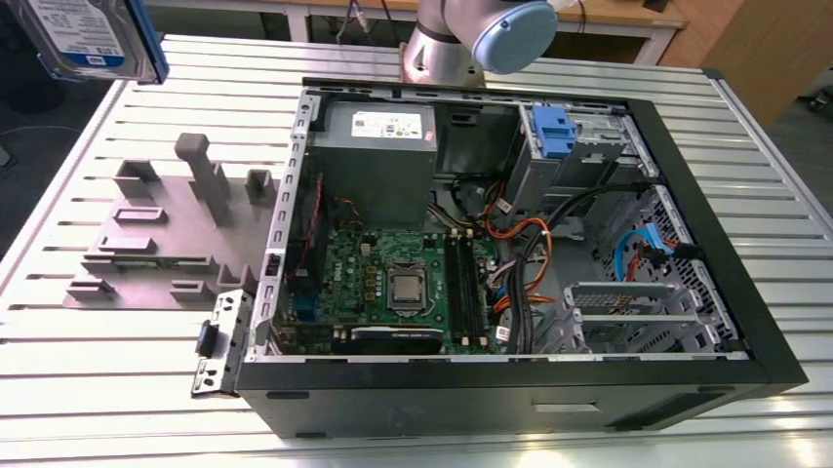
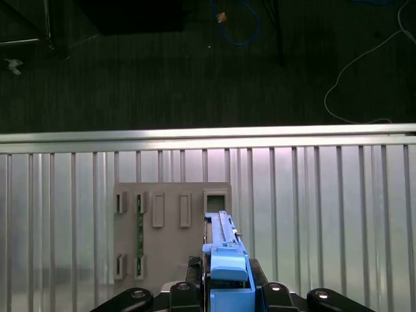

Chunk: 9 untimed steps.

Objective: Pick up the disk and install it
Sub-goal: 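Pick up the disk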

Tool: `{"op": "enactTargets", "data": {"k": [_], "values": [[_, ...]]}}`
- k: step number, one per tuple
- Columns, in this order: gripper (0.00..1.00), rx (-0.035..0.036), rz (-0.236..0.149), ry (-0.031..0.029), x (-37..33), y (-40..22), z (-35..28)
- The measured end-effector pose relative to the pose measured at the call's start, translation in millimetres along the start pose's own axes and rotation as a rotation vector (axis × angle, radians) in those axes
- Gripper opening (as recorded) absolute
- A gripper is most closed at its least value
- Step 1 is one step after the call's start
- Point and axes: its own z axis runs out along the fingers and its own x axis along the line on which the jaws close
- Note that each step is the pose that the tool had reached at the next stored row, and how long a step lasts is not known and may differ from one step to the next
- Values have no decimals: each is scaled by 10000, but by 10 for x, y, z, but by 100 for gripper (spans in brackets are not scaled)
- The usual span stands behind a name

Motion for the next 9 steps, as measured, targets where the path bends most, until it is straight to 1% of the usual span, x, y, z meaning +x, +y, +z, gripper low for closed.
{"op": "enactTargets", "data": {"k": [9], "values": [[37, 0, 0, 0, 1, 4, -61]]}}
